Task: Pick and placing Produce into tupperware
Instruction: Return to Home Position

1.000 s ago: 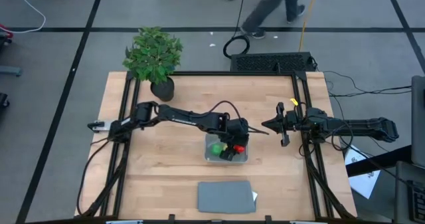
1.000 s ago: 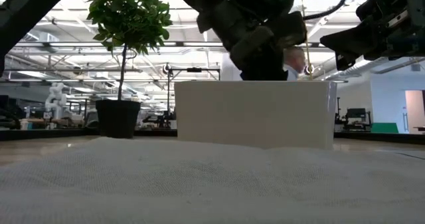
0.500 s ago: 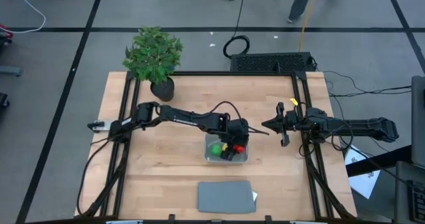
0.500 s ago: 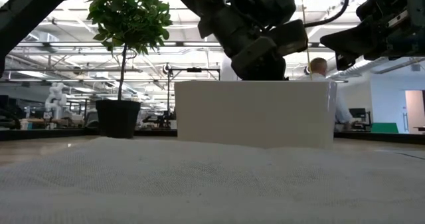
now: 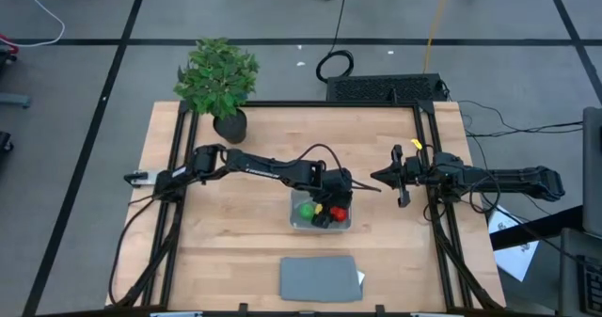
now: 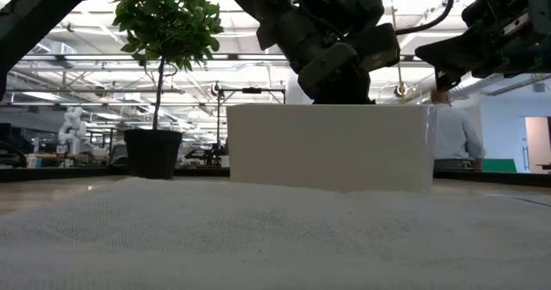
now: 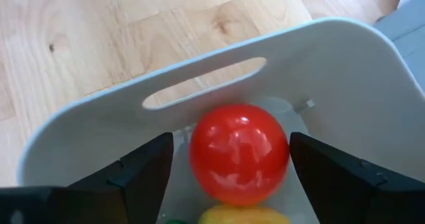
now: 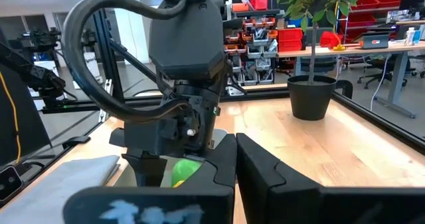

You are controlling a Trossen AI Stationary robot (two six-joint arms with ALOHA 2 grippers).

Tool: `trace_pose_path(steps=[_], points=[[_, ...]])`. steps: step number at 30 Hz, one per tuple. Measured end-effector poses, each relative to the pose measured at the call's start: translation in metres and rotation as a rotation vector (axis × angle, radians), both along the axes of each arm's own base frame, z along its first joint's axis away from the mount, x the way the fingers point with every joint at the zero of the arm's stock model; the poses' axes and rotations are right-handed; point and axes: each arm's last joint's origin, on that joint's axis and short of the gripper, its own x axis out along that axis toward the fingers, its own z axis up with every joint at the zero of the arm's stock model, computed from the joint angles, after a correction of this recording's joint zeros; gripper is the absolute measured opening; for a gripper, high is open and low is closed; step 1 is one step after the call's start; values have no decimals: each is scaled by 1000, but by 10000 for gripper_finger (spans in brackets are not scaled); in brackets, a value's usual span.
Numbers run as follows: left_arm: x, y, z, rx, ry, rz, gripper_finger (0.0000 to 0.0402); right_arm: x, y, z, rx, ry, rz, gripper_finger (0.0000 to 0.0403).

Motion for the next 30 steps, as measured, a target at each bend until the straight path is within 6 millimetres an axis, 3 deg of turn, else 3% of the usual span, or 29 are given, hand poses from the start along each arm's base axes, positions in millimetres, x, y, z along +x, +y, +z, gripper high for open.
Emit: trace_pose_path(steps=[9, 18, 24, 30], points=[[-3, 0, 7, 5, 0, -3, 292, 0, 0, 0, 0, 0, 0, 0], [-27, -1, 67, 153, -32, 55, 284, 0, 0, 0, 3, -1, 4, 0], [-59, -7, 118, 364, -46, 106, 204, 0, 0, 0, 3, -1, 7, 0], [-104, -9, 175, 350, -75, 175, 87, 0, 0, 0, 1, -3, 9, 0]])
